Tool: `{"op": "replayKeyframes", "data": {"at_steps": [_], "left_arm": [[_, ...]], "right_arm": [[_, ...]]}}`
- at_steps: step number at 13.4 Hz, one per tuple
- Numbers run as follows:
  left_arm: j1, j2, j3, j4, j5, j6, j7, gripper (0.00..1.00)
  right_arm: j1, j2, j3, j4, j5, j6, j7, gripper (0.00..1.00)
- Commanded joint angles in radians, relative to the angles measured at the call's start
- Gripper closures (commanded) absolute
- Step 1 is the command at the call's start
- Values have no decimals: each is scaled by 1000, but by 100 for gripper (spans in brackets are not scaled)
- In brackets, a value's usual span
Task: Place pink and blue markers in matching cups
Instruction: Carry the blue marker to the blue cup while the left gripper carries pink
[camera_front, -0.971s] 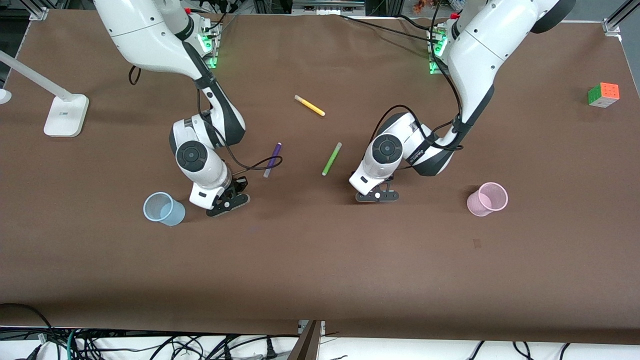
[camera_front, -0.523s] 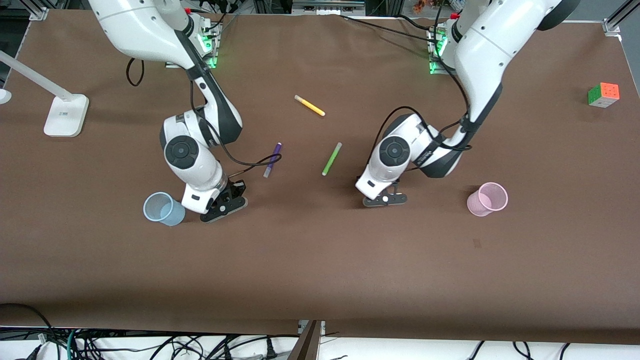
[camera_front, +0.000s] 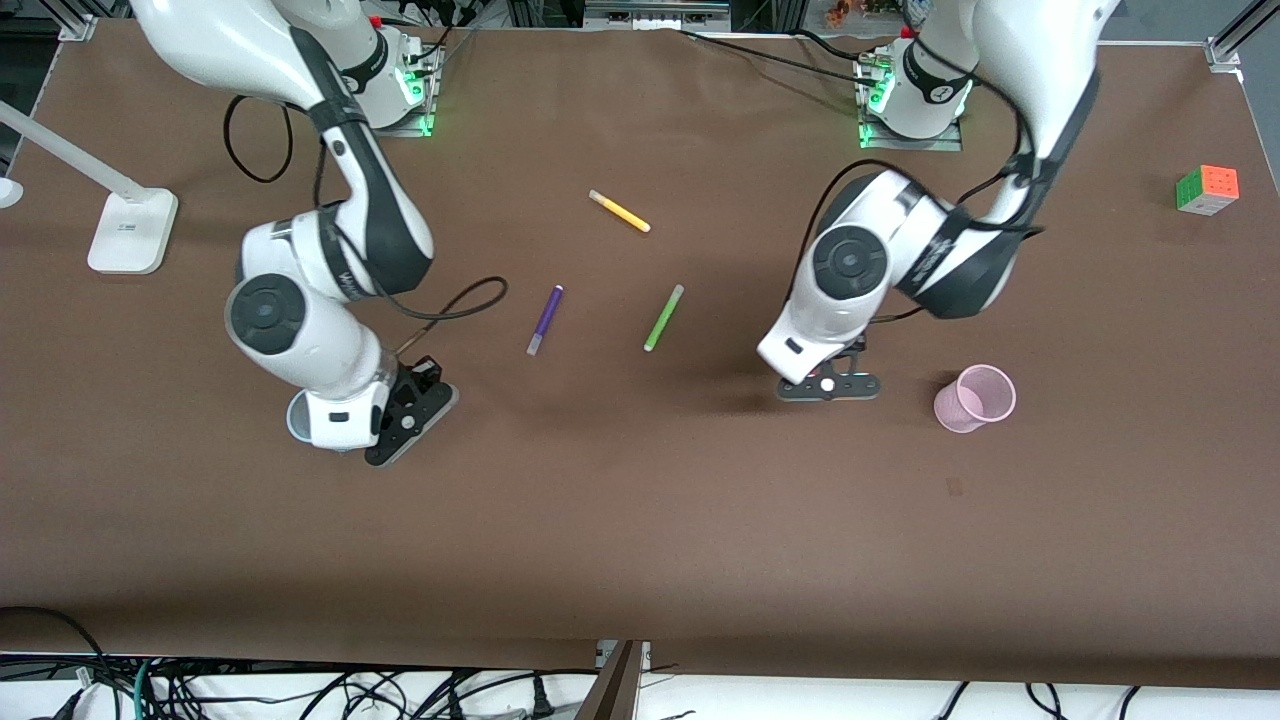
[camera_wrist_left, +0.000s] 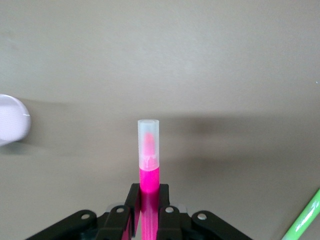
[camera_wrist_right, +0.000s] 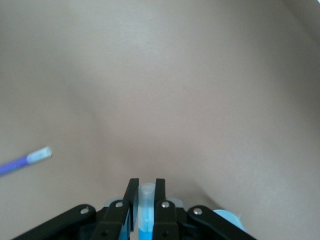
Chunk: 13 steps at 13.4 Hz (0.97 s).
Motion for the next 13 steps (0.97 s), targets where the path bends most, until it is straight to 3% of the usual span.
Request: {"op": "replayKeyframes", "data": {"at_steps": [1, 4, 8, 13], "left_arm": [[80, -63, -9, 46, -40, -90, 264, 100], [175, -88, -9, 53, -69, -83, 669, 100], [342, -83, -7, 51, -227, -8, 1115, 100], [488, -23, -6, 30, -442, 80, 1688, 100]], "right_arm": [[-72, -21, 5, 2, 112, -46, -249, 92], [-164, -16, 6, -4, 280, -64, -547, 92], [-268, -1, 8, -6, 475, -132, -888, 92], [-310, 20, 8, -12, 598, -190, -1090, 92]]}}
